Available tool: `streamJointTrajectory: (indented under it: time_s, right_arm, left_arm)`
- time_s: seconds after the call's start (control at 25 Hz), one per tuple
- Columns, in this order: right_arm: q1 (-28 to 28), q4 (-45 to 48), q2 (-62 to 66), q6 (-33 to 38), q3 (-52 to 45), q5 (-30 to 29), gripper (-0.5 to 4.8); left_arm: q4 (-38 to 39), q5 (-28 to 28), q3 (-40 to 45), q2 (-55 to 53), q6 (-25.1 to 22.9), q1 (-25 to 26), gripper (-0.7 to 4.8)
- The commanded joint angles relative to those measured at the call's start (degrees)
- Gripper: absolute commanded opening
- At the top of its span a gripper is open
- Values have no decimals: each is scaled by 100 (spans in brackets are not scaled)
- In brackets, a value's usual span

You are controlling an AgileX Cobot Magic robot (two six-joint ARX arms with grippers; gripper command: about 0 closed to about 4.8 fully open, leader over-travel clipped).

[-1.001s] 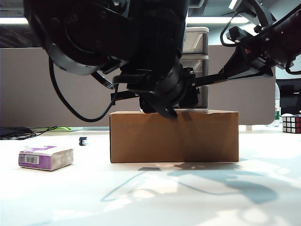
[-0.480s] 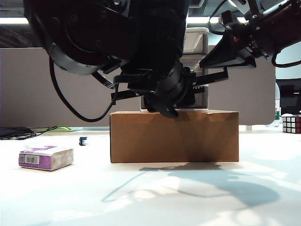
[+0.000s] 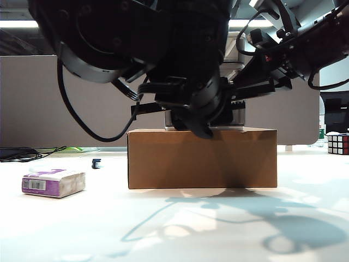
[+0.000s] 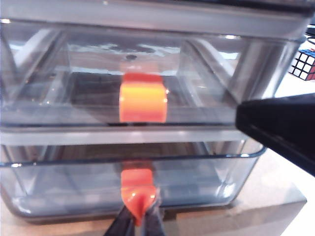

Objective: Open the third layer of the drawer on the table, pick up a pack of napkins on the table and put it in, and finally close the drawer.

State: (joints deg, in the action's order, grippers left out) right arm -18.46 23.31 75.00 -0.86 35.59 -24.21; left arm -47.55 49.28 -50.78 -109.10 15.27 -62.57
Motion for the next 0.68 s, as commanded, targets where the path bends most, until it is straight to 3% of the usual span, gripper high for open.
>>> streamJointTrajectory:
  time_s: [0.04, 0.16, 0.36, 0.68]
  right_arm:
    - [-7, 127, -17, 26, 70, -15, -6]
    - [-7, 133, -17, 26, 114, -15, -6]
    - [-7, 229, -15, 46, 114, -13, -6]
    - [-7, 229, -15, 68, 120, -11, -5]
  left_arm:
    - [96, 94, -15, 15, 20, -114, -6]
    - [153, 101, -15, 15, 68, -186, -6]
    - [745, 105, -15, 111, 774, -472, -6]
    - [1259, 199, -15, 245, 1237, -953, -6]
